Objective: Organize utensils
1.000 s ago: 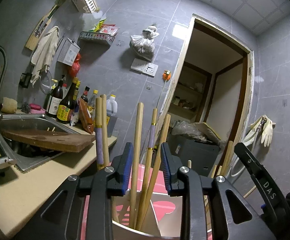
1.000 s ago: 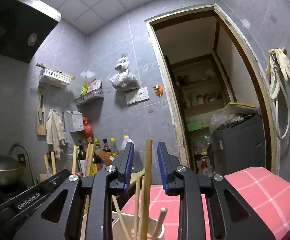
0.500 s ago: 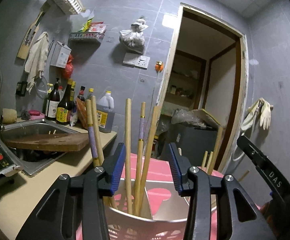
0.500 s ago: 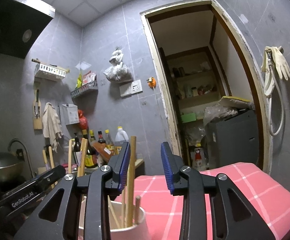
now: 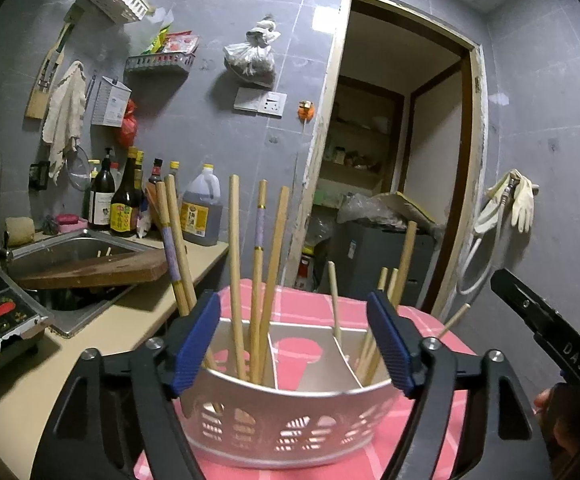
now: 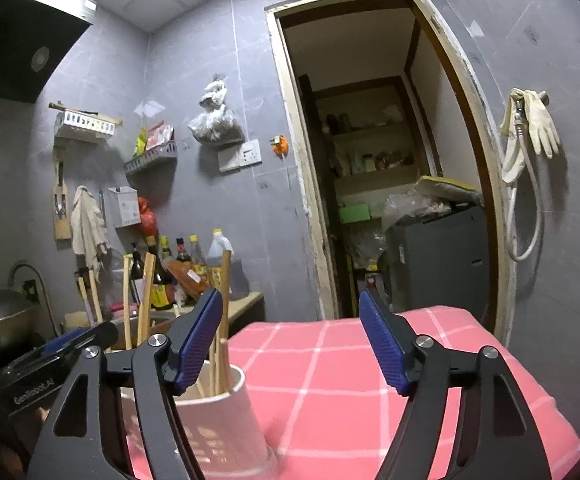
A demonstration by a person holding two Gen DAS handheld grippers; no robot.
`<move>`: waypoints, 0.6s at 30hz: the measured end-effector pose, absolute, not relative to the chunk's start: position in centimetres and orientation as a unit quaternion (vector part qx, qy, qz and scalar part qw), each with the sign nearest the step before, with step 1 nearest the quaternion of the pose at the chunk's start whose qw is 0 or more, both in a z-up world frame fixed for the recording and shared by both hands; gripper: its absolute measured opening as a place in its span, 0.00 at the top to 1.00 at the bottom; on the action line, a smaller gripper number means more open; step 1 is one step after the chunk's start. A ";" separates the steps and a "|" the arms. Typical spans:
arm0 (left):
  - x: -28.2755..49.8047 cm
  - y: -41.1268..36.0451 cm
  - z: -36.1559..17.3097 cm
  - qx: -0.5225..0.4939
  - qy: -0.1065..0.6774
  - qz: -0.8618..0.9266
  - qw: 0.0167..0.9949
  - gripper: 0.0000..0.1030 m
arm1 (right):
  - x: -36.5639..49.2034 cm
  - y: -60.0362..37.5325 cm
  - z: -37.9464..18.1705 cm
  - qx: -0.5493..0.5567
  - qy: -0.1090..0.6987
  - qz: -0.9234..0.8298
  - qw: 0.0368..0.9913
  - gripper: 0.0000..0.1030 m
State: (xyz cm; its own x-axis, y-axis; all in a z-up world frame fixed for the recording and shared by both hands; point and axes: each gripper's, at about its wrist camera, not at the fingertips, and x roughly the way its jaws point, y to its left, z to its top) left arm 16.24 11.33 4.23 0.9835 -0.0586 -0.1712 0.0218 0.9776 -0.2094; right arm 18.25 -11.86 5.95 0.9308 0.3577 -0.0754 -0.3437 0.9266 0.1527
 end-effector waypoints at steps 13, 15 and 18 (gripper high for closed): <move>14.3 9.7 3.9 -0.090 0.124 -0.024 0.988 0.03 | 15.1 -15.3 6.0 0.052 0.090 0.160 0.982 0.04; 13.9 9.4 3.8 -0.086 0.129 -0.024 0.988 0.03 | 14.7 -15.7 6.0 0.048 0.094 0.158 0.982 0.00; 13.3 8.9 3.6 -0.079 0.135 -0.024 0.987 0.02 | 14.1 -16.2 6.0 0.041 0.102 0.153 0.982 0.00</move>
